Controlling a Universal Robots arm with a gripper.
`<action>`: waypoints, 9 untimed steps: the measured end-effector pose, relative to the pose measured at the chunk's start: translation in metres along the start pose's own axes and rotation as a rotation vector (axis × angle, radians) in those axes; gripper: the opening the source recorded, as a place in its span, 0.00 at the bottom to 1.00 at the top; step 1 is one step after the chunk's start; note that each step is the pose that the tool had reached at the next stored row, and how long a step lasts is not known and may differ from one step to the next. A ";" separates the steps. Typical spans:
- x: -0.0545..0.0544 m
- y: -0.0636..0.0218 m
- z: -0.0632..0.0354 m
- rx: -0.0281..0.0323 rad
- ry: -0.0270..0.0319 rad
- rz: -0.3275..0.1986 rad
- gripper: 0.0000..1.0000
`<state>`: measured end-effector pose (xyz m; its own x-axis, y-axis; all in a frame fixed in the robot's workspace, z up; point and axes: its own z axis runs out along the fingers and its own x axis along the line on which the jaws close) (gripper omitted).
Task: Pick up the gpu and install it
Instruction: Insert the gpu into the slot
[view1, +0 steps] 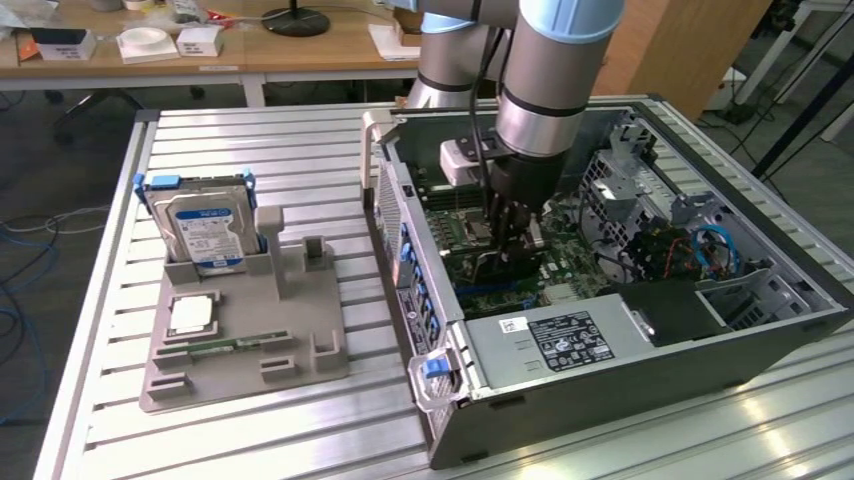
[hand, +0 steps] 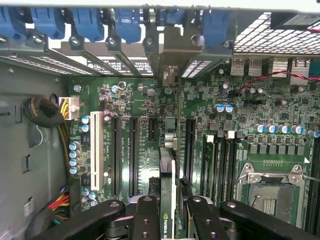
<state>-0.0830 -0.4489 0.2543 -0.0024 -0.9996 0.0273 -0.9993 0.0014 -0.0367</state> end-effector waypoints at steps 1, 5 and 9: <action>0.000 0.0000 0.0009 0.0000 0.0001 0.000 0.26; -0.001 0.0002 0.0027 -0.0002 0.0006 0.000 0.26; -0.001 0.0003 0.0048 -0.0001 0.0003 0.000 0.26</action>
<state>-0.0832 -0.4483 0.2495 -0.0024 -0.9996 0.0275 -0.9993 0.0014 -0.0366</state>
